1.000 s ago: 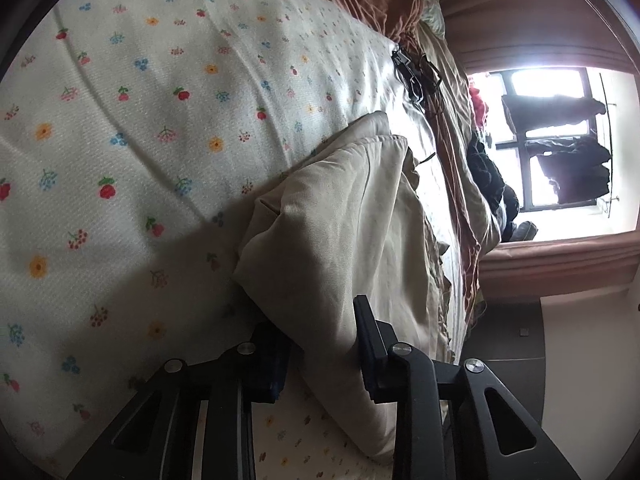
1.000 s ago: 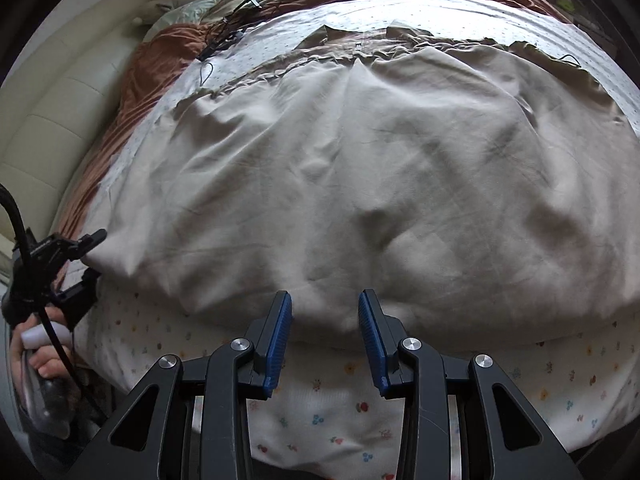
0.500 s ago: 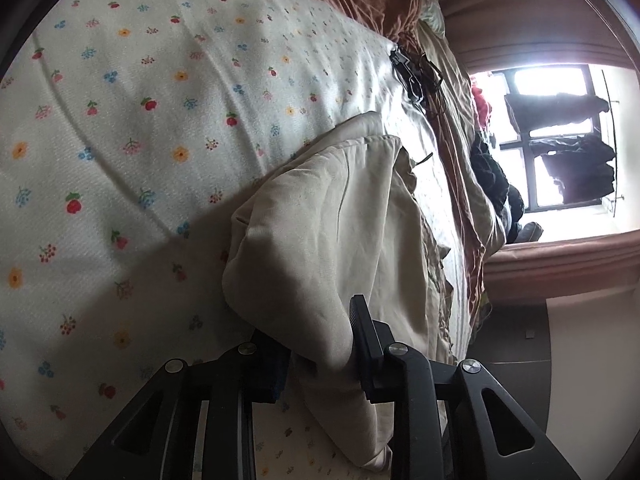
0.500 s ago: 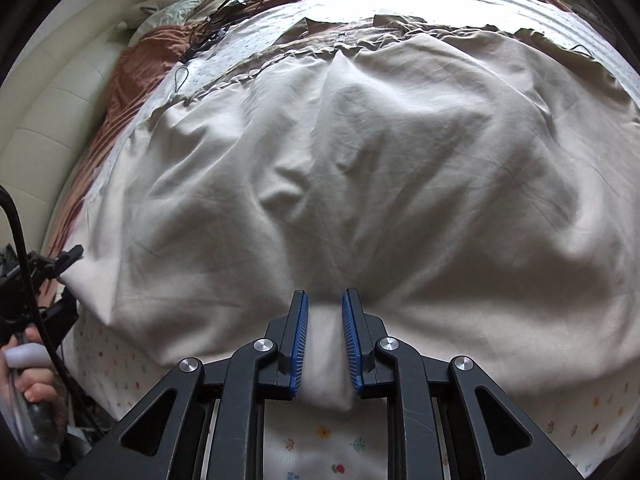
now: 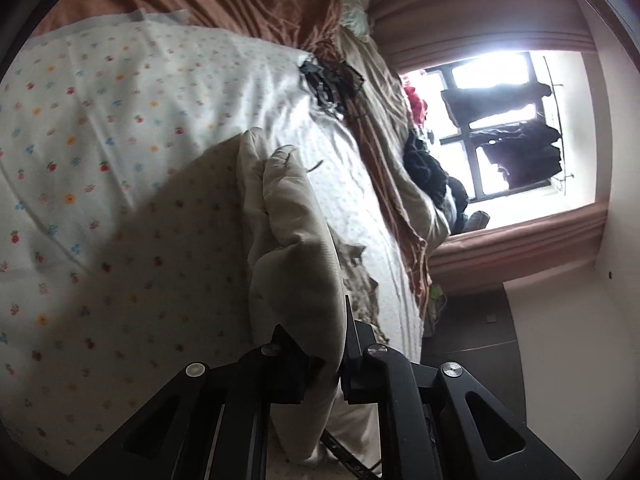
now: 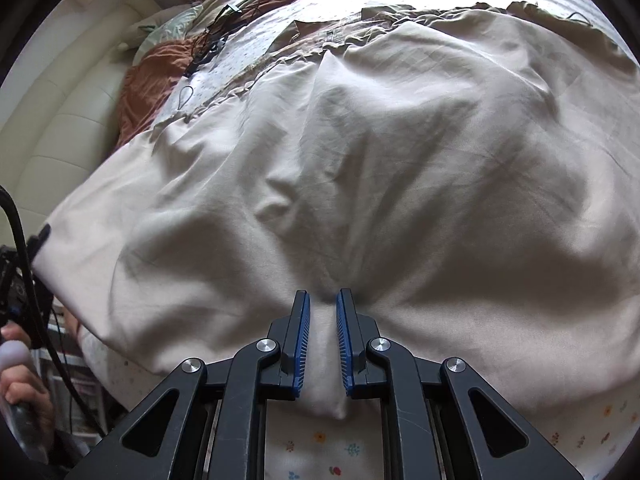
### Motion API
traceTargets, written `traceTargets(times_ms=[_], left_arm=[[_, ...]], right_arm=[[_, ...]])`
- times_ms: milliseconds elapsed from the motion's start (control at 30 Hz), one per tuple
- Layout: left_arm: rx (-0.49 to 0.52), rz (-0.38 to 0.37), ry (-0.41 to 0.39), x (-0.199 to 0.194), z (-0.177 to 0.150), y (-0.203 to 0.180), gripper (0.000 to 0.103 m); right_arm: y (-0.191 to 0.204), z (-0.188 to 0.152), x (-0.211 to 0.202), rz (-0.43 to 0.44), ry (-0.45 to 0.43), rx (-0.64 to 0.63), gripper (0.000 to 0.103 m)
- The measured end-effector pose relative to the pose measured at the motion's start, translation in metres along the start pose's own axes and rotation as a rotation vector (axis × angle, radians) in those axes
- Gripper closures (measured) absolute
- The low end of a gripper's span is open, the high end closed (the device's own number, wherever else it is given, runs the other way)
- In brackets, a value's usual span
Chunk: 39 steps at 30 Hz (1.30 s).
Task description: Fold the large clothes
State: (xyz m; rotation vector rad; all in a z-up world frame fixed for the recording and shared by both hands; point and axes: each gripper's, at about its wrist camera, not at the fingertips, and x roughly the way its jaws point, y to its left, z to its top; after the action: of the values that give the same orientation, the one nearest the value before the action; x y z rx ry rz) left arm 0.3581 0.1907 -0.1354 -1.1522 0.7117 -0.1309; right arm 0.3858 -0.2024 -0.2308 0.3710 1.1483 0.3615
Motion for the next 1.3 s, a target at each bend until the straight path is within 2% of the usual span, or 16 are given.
traceTargets(times_ms=[400,667,833,1033,1167,1300], left_arm=[[0.158,-0.141,0.043,0.018,-0.017,-0.107,0.092],[0.264,-0.181,0.106,0.043,-0.046,-0.167,0.092],[0.31,-0.182,0.16,0.072,-0.074,-0.197,0.092],[0.331,-0.181,0.261,0.121,-0.116,-0.224,0.092],[0.352,-0.157,0.333,0.158,-0.145,-0.236,0.092],[0.357,-0.133,0.441,0.201,-0.183,-0.235,0.092]], right_arm=[[-0.022,-0.015,-0.041,0.135,-0.051,0.065,0.087],[-0.05,-0.023,-0.09,0.175,-0.147,0.103,0.087],[-0.086,-0.026,-0.128,0.145,-0.222,0.16,0.087],[-0.141,-0.039,-0.166,0.092,-0.296,0.264,0.087],[-0.176,-0.047,-0.183,0.051,-0.32,0.333,0.087],[-0.2,-0.057,-0.193,0.019,-0.327,0.388,0.087]])
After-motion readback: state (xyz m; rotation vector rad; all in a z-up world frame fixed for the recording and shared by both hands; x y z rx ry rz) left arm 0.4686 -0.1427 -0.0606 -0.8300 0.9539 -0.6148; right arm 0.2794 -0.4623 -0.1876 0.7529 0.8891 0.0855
